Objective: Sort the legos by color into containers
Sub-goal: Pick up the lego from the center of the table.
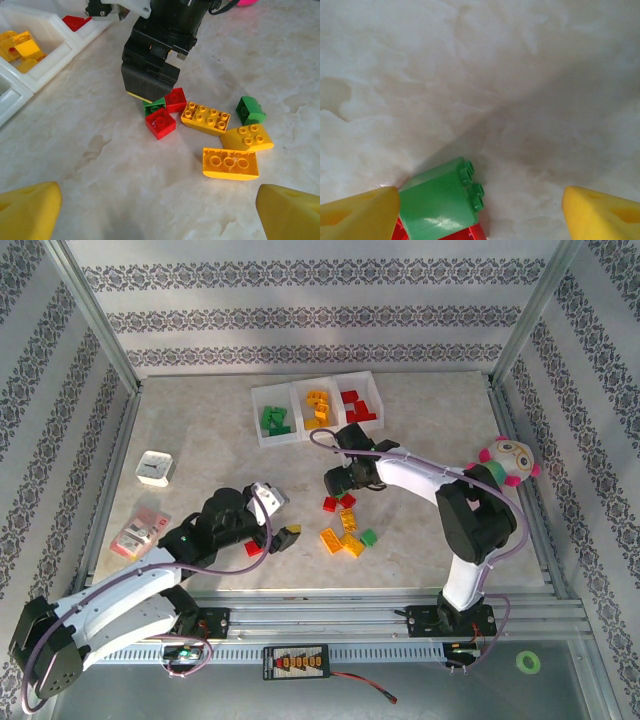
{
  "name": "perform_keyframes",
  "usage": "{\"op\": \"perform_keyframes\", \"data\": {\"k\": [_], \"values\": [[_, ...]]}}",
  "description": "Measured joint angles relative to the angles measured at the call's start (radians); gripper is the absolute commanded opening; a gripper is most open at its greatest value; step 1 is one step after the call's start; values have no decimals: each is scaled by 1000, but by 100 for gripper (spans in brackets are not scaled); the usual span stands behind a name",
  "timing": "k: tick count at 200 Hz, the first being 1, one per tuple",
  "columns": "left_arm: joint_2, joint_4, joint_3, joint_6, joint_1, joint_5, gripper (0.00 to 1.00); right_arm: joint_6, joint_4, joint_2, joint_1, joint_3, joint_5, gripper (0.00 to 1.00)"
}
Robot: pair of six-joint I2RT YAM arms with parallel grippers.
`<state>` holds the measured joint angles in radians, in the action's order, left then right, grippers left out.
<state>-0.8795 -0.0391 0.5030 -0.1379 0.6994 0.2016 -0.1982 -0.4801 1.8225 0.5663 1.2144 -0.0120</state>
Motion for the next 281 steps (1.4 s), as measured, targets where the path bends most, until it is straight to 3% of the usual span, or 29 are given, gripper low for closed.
{"op": "perform_keyframes", "data": {"k": [65, 112, 162, 226, 281], "values": [[0, 11, -39, -1, 0, 1, 99, -3, -47, 118, 13, 99, 39, 77], [0, 29, -56, -1, 0, 3, 98, -7, -81, 121, 14, 100, 40, 68], [0, 32, -60, 5, 0, 3, 98, -20, -111, 119, 13, 98, 22, 69], [0, 43, -68, 10, 0, 7, 97, -157, -116, 76, -17, 24, -89, 66], [-2, 70, -69, 12, 0, 12, 97, -200, -25, 43, -25, 3, -48, 62]]}}
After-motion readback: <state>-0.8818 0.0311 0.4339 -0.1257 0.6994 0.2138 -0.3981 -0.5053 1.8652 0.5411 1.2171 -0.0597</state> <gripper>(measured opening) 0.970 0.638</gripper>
